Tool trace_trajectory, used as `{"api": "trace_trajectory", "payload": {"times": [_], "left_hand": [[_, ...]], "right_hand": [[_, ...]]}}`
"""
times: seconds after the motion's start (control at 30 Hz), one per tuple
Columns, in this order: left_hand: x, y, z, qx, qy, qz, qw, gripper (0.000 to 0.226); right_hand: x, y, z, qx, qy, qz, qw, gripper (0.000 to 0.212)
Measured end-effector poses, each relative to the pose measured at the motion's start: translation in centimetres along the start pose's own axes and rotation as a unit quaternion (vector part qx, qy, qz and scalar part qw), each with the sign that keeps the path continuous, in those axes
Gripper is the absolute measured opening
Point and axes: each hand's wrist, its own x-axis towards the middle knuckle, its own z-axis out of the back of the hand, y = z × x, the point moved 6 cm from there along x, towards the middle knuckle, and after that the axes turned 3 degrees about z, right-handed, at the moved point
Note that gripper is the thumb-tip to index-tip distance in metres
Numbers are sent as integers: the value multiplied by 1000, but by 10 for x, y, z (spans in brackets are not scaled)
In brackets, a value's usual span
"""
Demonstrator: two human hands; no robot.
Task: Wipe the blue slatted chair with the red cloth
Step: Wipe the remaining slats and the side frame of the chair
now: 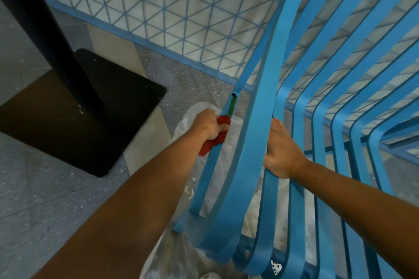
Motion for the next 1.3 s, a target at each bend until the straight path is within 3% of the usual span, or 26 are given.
{"api": "trace_trajectory", "payload": {"times": [0.13, 0.3, 0.7, 0.83, 0.97, 1.1, 1.3], "left_hand": [[-11, 6, -2, 22, 26, -15, 999, 26], [-20, 24, 0, 68, 75, -29, 994, 36], [17, 5, 0, -44, 37, -23, 998, 27], [28, -5, 2, 11, 5, -42, 999, 21], [32, -3, 2, 49, -9, -43, 998, 32], [31, 3, 0, 57, 14, -36, 998, 44], [28, 12, 0, 81, 64, -45, 994, 39]], "right_hand": [[-1, 1, 1, 10, 6, -7, 1000, 83], [-2, 3, 4, 9, 3, -9, 1000, 83], [0, -1, 0, -3, 0, -2, 1000, 82], [1, -3, -3, 4, 9, 0, 1000, 83], [-1, -1, -2, 15, 5, -1, 1000, 83], [-2, 2, 2, 30, 2, -10, 999, 83], [-3, 5, 6, 50, -4, -19, 999, 85]]}}
